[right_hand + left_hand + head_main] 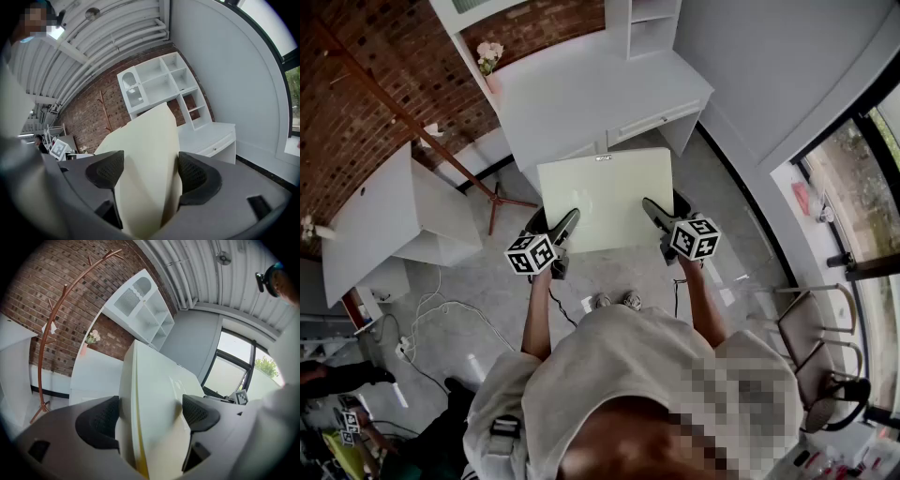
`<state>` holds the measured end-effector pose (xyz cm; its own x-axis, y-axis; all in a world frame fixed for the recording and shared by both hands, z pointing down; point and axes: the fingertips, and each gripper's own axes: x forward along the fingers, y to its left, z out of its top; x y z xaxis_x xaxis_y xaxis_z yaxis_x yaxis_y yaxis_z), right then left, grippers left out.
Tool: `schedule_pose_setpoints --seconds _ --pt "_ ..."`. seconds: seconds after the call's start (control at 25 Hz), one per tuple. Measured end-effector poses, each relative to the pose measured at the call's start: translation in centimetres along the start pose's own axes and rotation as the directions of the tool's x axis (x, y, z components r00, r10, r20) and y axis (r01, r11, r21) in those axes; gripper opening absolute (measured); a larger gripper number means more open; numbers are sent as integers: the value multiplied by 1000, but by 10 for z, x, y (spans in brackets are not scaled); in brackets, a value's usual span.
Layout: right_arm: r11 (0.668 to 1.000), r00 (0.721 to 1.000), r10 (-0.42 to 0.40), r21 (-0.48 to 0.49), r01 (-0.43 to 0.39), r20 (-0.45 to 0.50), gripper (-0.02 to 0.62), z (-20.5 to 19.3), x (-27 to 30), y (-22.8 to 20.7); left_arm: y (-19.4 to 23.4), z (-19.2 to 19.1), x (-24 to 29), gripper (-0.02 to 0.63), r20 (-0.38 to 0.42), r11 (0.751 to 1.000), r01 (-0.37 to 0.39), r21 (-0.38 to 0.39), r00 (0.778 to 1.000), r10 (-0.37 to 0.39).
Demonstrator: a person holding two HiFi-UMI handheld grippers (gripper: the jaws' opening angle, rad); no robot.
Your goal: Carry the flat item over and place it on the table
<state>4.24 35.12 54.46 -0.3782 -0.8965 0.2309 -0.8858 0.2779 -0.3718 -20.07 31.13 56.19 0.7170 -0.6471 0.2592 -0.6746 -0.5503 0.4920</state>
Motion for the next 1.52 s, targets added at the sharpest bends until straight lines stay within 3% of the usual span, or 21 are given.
schedule_pose_setpoints --seconds 0.6,1.52 --pt "1000 1000 2 12 -2 10 377 9 5 -10 0 4 14 426 -4 1000 4 -3 1000 -4" --pt "998 999 42 37 -42 -1 377 11 -21 -57 -43 -14 38 426 1 999 -39 14 999 39"
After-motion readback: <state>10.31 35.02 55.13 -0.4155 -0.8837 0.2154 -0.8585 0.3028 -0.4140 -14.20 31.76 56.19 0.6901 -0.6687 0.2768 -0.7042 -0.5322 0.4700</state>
